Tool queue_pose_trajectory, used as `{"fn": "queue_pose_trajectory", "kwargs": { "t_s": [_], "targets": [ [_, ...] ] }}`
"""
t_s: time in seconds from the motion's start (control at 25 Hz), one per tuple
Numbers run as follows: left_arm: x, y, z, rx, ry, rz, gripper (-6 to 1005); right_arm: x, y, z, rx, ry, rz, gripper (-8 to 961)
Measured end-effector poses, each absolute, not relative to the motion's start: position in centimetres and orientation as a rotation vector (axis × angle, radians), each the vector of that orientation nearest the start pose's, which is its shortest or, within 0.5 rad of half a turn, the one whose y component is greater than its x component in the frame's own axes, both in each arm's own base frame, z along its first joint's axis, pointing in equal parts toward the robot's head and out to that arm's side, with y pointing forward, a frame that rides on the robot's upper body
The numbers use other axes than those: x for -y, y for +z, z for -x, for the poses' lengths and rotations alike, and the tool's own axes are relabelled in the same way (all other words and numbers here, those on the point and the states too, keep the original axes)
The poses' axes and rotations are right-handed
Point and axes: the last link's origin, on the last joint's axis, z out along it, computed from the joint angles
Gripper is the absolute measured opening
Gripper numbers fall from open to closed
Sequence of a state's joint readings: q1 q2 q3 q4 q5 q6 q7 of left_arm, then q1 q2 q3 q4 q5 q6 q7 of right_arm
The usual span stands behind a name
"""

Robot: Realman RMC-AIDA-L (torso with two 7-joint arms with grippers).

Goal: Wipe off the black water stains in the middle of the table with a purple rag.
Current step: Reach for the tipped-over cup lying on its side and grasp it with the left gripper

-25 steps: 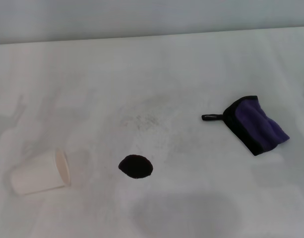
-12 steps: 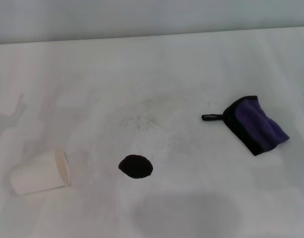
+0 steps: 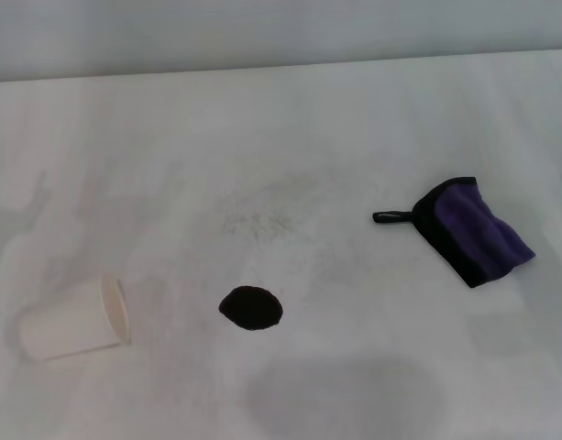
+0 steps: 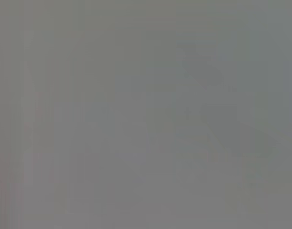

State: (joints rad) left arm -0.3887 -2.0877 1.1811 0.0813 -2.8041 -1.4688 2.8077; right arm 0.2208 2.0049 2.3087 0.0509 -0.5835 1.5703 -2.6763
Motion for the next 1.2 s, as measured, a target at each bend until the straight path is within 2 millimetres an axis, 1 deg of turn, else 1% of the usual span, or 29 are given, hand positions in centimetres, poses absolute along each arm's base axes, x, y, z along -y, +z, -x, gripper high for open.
{"fn": "queue_pose_trajectory", "kwargs": {
  "t_s": [0.76, 1.2],
  "targets": [
    [-30.74, 1.95, 32.49, 0.403, -0.900, 1.568, 877, -24.09, 7.43, -38.57, -0.485, 0.877, 1.388, 876],
    [-31.22, 1.96, 32.07, 0.395, -0.911, 1.573, 876, -24.25, 7.46, -38.57, -0.478, 0.866, 1.391, 876]
  ]
}}
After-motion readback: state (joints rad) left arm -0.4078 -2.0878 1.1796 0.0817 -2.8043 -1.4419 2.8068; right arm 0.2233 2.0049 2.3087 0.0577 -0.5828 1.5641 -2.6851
